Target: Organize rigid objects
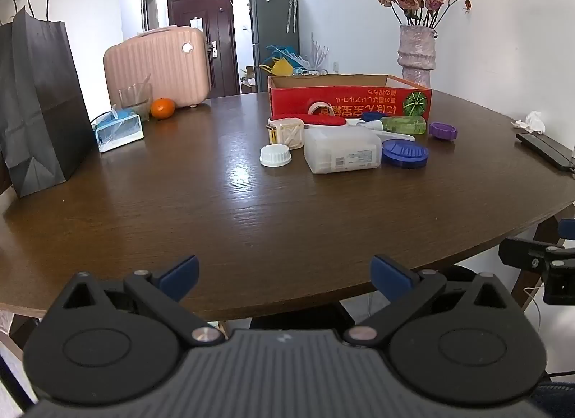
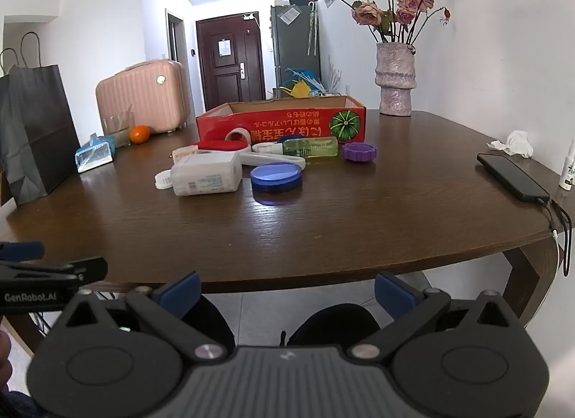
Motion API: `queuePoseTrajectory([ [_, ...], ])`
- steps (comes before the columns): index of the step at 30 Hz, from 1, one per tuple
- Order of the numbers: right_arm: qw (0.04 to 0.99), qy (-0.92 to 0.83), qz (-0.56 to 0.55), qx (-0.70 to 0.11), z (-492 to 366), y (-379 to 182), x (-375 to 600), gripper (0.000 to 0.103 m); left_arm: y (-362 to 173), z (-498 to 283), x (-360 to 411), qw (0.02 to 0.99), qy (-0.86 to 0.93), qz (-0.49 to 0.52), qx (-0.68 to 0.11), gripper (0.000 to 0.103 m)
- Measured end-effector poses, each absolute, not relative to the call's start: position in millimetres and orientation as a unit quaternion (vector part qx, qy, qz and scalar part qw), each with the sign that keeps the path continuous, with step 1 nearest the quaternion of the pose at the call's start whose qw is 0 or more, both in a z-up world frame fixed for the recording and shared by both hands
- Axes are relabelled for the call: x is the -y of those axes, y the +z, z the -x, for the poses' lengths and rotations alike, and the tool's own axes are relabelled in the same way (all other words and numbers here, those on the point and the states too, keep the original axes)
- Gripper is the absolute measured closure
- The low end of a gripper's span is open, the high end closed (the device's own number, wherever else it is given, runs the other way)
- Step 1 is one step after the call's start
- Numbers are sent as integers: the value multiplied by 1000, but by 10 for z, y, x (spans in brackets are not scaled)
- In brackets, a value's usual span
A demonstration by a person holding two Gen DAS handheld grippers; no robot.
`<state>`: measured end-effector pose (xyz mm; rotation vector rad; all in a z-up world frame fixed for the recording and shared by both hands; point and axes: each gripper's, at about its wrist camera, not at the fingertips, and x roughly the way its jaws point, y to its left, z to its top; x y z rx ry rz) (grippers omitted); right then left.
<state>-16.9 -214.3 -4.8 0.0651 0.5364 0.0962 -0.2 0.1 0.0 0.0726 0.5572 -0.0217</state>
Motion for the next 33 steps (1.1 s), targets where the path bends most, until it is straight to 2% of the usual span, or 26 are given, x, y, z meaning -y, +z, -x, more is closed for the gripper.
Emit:
queuePoseTrajectory([
  [33,962,48,-36,-268,155,-58,2135,0,27,12,15,961,-10,-40,-272,0],
])
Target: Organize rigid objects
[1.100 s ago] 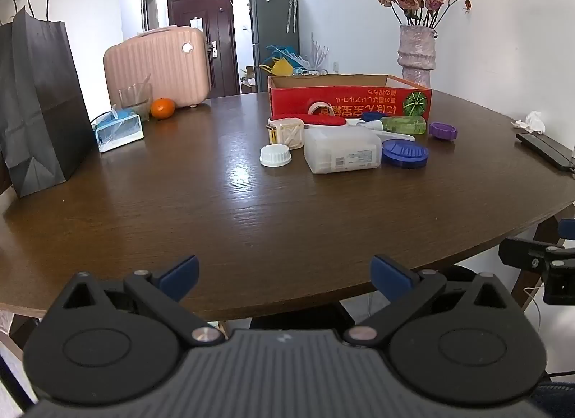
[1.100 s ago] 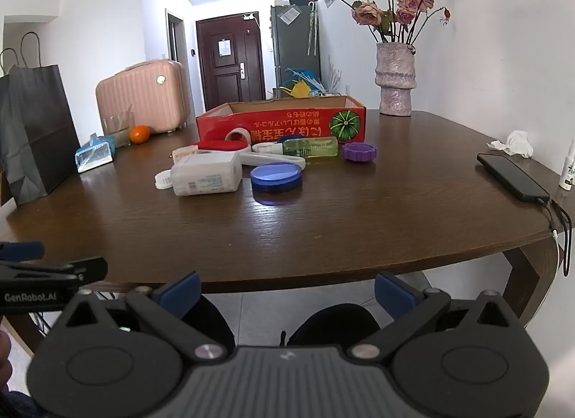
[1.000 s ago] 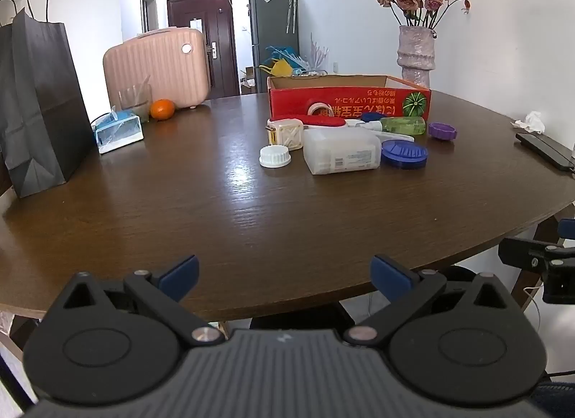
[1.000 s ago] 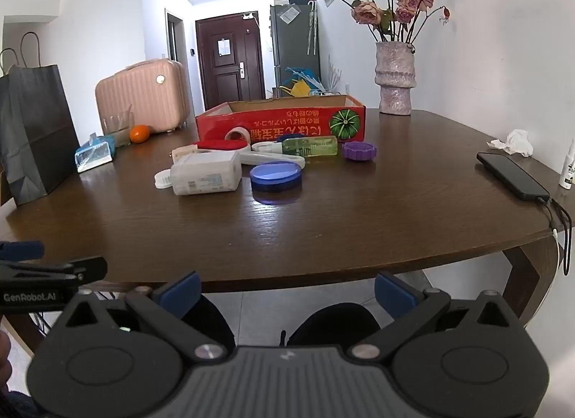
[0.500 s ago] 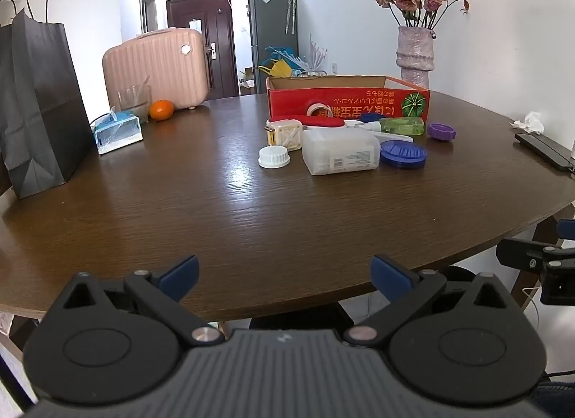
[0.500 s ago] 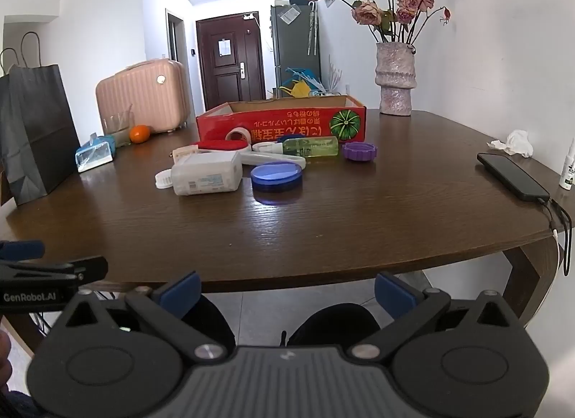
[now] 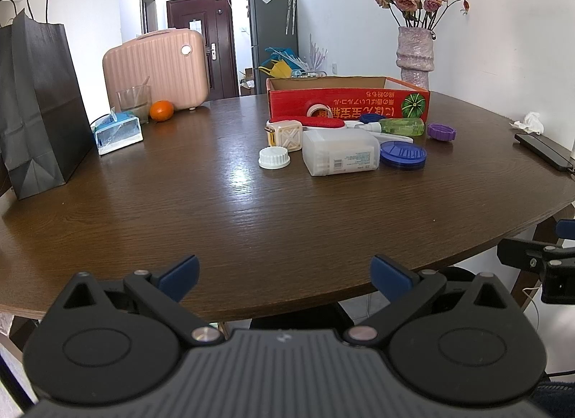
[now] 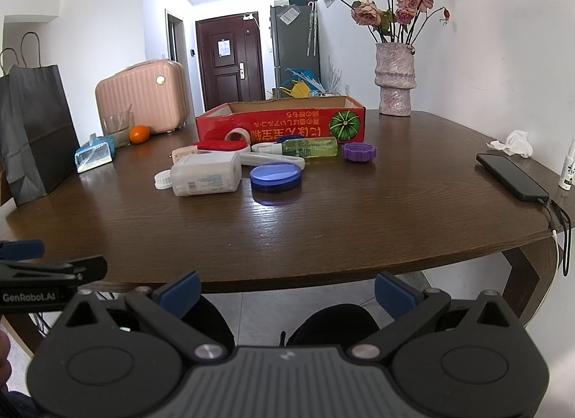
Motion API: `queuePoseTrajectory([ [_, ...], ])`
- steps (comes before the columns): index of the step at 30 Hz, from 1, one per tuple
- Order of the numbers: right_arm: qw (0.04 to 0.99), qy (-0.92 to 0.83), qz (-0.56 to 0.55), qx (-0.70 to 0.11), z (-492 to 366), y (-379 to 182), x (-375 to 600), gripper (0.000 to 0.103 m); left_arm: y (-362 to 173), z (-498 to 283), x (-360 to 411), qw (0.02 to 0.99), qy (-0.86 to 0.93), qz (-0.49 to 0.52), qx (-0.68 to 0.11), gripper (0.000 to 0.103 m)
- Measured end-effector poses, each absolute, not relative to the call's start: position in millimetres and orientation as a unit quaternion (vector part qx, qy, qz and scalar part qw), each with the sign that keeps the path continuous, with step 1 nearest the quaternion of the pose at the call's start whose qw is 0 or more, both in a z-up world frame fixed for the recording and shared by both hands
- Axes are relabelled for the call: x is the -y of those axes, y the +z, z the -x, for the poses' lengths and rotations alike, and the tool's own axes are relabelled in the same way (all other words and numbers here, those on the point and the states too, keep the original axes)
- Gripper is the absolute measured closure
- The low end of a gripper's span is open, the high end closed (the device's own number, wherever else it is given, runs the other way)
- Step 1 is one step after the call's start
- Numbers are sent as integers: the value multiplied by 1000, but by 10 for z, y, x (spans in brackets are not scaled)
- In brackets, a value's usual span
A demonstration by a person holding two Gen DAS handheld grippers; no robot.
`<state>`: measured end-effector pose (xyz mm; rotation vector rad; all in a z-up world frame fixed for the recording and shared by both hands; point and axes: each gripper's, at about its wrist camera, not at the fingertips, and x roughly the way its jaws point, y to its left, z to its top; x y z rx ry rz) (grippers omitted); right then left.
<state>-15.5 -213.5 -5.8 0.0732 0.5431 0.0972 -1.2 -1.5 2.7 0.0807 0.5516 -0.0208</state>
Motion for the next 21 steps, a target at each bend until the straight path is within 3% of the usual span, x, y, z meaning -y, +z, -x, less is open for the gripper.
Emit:
queuePoseTrajectory([
  [21,962,49,-36,-267,162,-44,2146,0,24,14,14,961,-11,-40,-272,0],
])
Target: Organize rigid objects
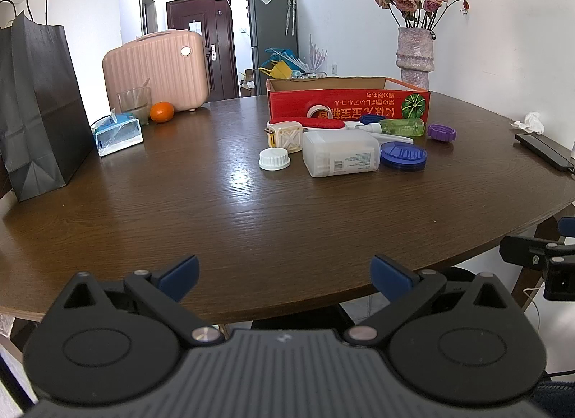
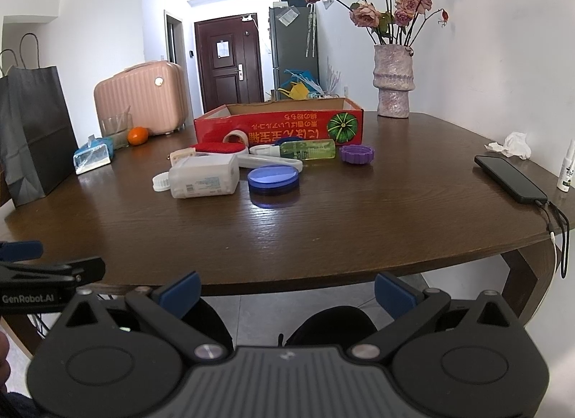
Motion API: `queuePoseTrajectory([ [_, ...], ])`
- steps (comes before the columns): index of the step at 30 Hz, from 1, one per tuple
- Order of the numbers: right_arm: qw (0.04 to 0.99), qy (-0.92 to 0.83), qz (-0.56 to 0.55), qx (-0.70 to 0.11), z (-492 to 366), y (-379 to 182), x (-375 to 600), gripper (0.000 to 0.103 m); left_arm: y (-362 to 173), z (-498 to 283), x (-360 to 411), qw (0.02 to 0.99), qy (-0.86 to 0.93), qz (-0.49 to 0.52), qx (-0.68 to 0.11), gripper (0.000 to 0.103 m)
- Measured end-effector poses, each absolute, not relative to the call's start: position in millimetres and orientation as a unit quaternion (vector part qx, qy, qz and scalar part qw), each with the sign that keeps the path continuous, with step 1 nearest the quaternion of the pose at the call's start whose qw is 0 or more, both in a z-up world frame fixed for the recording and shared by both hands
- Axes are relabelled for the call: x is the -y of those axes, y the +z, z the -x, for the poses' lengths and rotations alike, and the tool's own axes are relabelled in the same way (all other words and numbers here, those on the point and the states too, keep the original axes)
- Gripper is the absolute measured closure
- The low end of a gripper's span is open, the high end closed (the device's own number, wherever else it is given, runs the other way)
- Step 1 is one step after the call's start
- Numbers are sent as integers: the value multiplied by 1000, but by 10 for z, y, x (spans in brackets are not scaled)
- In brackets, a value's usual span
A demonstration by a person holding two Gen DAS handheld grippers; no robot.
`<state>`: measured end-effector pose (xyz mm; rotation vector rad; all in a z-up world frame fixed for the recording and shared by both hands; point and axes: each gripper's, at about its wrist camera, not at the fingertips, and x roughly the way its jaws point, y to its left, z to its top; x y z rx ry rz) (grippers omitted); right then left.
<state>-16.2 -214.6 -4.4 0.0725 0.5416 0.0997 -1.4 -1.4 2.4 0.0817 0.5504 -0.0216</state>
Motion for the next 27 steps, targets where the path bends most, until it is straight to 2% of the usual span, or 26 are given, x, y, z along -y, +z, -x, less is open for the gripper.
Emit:
queuePoseTrajectory([
  [27,960,50,-38,-274,123,-62,2143,0,17,-15,20,960,-11,-39,-278,0],
])
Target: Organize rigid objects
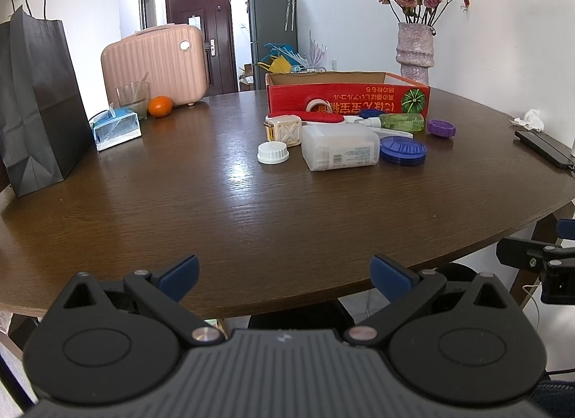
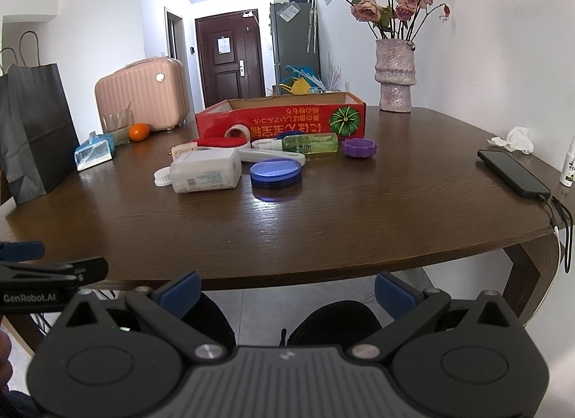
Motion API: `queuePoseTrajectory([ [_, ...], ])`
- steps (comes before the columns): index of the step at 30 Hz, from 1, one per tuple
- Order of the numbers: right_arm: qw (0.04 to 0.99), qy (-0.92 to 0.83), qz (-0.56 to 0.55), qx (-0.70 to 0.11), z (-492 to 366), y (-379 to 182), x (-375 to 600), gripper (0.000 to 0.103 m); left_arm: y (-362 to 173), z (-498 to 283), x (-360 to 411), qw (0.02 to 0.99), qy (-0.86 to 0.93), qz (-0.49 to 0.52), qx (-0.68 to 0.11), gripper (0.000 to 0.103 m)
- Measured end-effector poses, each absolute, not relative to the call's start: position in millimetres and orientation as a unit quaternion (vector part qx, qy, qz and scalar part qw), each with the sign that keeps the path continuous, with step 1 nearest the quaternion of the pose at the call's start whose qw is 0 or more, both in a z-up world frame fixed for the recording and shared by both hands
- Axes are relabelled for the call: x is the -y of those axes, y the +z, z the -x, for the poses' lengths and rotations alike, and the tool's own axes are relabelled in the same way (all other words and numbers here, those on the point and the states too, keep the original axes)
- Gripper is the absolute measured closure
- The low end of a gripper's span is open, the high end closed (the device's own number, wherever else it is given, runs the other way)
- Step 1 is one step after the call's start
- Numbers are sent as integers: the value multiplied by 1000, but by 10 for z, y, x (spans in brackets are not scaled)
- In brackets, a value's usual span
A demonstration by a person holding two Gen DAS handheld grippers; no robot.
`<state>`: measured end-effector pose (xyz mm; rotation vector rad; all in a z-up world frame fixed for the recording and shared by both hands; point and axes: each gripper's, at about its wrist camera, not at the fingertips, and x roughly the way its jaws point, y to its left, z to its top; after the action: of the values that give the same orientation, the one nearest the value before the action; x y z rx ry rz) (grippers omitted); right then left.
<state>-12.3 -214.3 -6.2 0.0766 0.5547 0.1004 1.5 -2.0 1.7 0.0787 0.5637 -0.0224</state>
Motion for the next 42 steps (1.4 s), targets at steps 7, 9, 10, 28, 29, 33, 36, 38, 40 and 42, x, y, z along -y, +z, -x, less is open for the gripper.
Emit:
queuePoseTrajectory([
  [7,960,50,-37,-274,120,-66,2133,0,2,-22,23,959,-11,-39,-279,0],
  [9,960,50,-37,-274,120,-70,2126,0,-1,-24,24,959,-12,-39,-279,0],
  [10,960,50,-37,-274,120,-70,2126,0,-4,-27,23,959,-12,-39,-279,0],
  [28,970,47,-34,-234,-503,65,2263,0,114,-583,-7,955,-57,-73,-281,0],
  [29,970,54,-25,-236,-600,74,2261,0,125,-670,-45,954,-62,-65,-287,0],
  [33,961,106,-26,-254,-955,73,2296,0,185,-940,-157,955,-90,-58,-276,0],
  [36,960,125,-19,-251,-1175,58,2278,0,207,-1181,-219,956,-79,-66,-274,0],
  [38,956,140,-1,-258,-1326,54,2222,0,194,-1395,-300,953,-77,-53,-288,0],
  [40,952,139,16,-271,-1481,52,2175,0,169,-1601,-384,950,-76,-34,-301,0],
  [42,953,136,22,-271,-1600,55,2176,0,139,-1765,-443,948,-73,-18,-308,0],
])
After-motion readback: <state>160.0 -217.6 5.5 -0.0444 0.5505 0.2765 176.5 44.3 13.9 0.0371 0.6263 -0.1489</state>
